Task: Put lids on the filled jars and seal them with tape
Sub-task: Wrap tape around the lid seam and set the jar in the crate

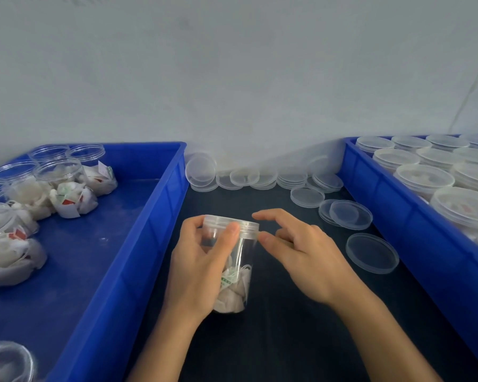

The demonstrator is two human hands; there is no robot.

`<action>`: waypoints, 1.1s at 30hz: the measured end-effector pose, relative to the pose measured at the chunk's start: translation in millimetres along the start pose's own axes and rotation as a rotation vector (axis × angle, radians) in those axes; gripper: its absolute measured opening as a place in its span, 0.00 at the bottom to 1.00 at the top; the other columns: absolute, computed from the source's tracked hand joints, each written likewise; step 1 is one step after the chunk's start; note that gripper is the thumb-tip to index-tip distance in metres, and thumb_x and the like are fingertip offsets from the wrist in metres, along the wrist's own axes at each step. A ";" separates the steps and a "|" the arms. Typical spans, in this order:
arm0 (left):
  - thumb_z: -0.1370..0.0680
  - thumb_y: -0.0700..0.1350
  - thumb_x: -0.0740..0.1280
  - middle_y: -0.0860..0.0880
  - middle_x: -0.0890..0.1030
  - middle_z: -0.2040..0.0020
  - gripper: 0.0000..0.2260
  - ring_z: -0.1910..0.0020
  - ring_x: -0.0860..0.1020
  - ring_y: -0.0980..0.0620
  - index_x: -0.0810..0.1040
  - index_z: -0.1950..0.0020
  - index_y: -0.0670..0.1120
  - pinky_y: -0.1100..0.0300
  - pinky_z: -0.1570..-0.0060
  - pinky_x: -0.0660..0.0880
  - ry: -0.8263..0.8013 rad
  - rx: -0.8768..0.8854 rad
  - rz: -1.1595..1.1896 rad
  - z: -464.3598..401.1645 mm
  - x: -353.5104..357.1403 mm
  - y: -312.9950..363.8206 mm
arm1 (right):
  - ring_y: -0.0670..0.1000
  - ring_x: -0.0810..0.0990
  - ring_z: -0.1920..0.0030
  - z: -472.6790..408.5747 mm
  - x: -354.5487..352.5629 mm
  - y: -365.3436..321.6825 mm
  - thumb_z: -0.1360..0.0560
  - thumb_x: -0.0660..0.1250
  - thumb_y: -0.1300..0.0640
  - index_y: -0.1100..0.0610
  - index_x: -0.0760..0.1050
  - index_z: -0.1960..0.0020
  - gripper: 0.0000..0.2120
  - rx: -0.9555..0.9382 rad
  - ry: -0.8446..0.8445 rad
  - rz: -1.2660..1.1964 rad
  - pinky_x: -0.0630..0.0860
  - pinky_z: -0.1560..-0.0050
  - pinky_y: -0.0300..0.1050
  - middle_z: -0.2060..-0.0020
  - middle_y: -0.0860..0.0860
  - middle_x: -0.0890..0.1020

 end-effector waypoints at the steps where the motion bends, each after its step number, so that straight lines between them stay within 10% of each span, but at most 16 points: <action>1: 0.32 0.73 0.69 0.63 0.84 0.46 0.24 0.49 0.83 0.63 0.77 0.43 0.61 0.54 0.49 0.80 -0.001 -0.002 0.005 0.1 -0.2 -0.2 | 0.45 0.74 0.66 -0.1 0.0 0.2 0.17 0.60 0.41 0.32 0.71 0.33 0.13 0.002 -0.005 0.000 0.67 0.61 0.42 0.70 0.46 0.76; 14: 0.30 0.72 0.69 0.64 0.84 0.43 0.28 0.45 0.84 0.63 0.73 0.34 0.62 0.49 0.42 0.82 -0.081 0.012 -0.051 0.8 0.0 0.7 | 0.43 0.73 0.68 -1.5 4.6 5.8 0.16 0.62 0.43 0.31 0.73 0.35 0.12 0.023 -0.053 -0.072 0.67 0.61 0.41 0.71 0.43 0.75; 22: 0.26 0.75 0.58 0.61 0.79 0.43 0.33 0.49 0.79 0.60 0.70 0.28 0.56 0.66 0.58 0.68 0.251 0.229 -0.549 13.4 7.2 19.6 | 0.45 0.78 0.64 -0.9 8.6 -4.0 0.17 0.62 0.43 0.34 0.75 0.35 0.12 0.030 0.039 0.053 0.69 0.61 0.43 0.69 0.40 0.78; 33: 0.30 0.81 0.57 0.61 0.80 0.38 0.41 0.43 0.81 0.59 0.62 0.23 0.61 0.48 0.42 0.80 0.070 0.083 -0.389 2.2 1.3 7.7 | 0.46 0.77 0.62 1.3 14.6 -13.3 0.15 0.53 0.45 0.32 0.66 0.29 0.16 0.041 -0.015 0.130 0.73 0.53 0.49 0.68 0.34 0.77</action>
Point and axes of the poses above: each hand's wrist, its own z-axis away from the middle knuckle, its own x-axis out of the palm, y = z × x, the point moved 2 cm from there along -z, towards the middle knuckle
